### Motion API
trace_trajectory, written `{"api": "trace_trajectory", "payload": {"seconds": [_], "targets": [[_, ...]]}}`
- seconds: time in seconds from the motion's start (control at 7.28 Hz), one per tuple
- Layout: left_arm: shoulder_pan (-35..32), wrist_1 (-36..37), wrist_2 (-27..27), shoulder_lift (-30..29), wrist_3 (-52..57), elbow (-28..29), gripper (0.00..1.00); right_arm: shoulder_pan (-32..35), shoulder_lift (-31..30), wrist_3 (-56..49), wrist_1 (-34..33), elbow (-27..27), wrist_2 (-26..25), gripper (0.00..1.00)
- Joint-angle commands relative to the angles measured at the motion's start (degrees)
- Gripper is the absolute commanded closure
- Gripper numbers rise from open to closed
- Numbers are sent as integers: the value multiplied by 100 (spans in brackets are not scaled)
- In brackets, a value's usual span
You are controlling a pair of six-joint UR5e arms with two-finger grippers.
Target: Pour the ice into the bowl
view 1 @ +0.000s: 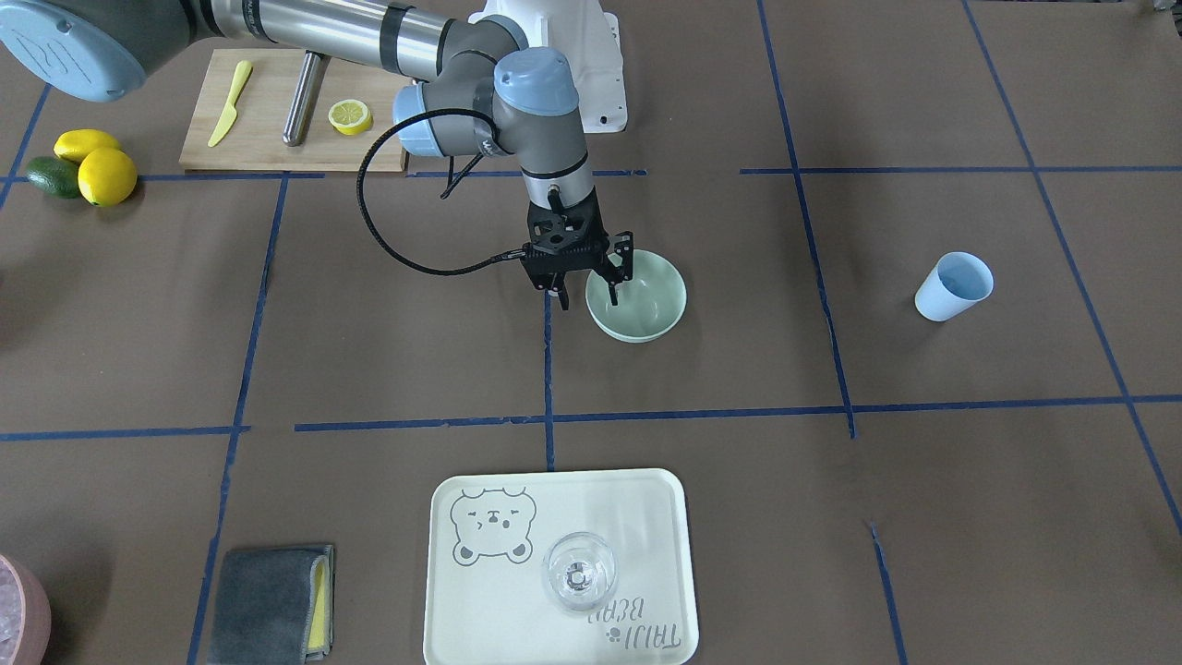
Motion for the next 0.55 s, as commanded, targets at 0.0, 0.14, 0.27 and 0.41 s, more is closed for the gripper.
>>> {"api": "trace_trajectory", "payload": {"seconds": [0.0, 0.14, 0.27, 0.41], "targets": [[0, -112, 7, 4, -3, 18, 0, 921, -38, -569, -399, 275, 1047, 0], [0, -147, 7, -5, 5, 9, 0, 1396, -90, -1156, -969, 529, 1523, 0], [9, -408, 16, -5, -12, -17, 0, 1914, -317, -1832, -1322, 810, 2049, 0], [9, -776, 7, -14, -38, -26, 0, 2459, -711, -2518, -1335, 952, 2594, 0]]}}
